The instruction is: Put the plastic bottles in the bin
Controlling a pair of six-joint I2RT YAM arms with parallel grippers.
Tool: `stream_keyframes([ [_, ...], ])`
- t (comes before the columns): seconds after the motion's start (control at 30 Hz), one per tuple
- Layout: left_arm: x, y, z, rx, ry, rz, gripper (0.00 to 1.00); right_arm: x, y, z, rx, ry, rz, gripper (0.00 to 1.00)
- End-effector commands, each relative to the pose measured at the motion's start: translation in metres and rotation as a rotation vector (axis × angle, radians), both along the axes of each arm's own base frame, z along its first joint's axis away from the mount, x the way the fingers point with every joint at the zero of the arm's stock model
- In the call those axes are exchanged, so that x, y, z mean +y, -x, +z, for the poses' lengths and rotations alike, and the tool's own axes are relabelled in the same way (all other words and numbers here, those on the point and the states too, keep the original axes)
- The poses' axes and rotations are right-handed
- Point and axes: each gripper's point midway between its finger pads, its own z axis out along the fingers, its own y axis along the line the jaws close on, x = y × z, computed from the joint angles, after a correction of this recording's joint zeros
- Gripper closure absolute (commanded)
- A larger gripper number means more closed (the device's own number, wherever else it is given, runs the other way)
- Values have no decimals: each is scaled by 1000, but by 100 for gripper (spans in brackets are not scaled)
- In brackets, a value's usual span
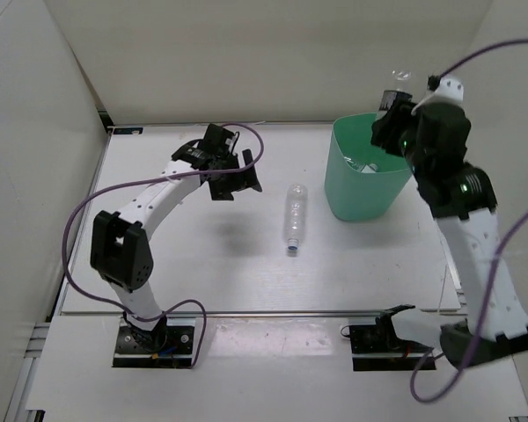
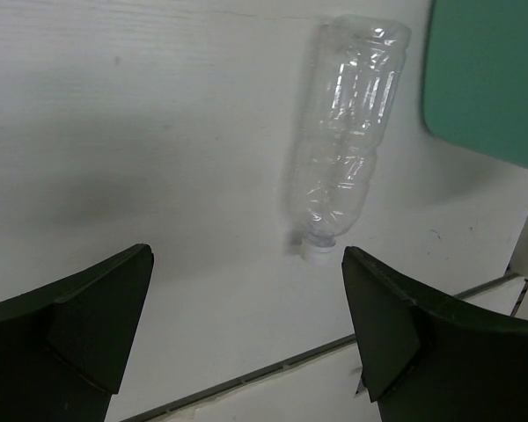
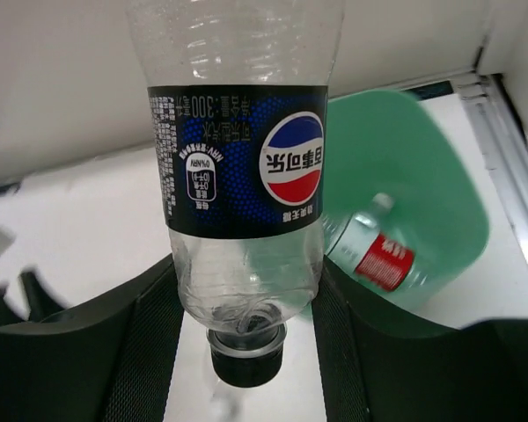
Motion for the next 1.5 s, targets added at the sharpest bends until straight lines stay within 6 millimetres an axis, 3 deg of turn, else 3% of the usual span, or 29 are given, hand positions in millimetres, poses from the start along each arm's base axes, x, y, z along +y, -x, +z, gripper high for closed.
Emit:
stream_keyframes([
  [0.0,-30,-6,24,-48,56,-104,0,-19,-55,-34,127,54,-41,83],
  [0.03,-36,-7,24,-49,56,-115,0,-31,-65,-31,120,40,-64,76],
  [0.07,-42,-9,23,-41,70,-137,0,-31,-72,-33,123,27,-48,63],
  [0.1,-47,-8,20,-30,65,-148,0,-34,-82,-42,154,-16,-50,24],
  [0.13,-57,-8,18,-23,77,-181,0,-38,-83,-51,189,-37,-65,11],
  [0.2,-65,-9,15,-17,76,-207,0,-42,-82,-53,205,-75,-84,1],
  [0.33,-86,-7,2,10,93,-295,0,-43,-64,-34,162,-118,-95,1],
  [0.47,-94,-2,-30,53,35,-339,0,-32,-32,-21,148,-169,-35,1],
  [0.63,-101,-16,-62,81,-21,-338,0,-21,7,-22,173,-248,18,1],
  [0.73,-109,-24,-71,95,-11,-332,0,-19,29,-16,144,-265,37,1],
  [0.97,-134,-32,-81,133,82,-333,0,-24,51,-34,176,-223,36,1],
  [1.1,-147,-30,-74,133,128,-345,0,-26,59,-47,207,-212,35,1],
  [1.3,-166,-27,-83,160,167,-359,0,-26,61,-60,248,-208,30,1],
  [1.43,-167,-16,-100,233,188,-358,21,-24,59,-62,260,-219,34,1],
  [1.47,-166,-13,-105,251,184,-349,32,-24,59,-62,260,-219,34,1],
])
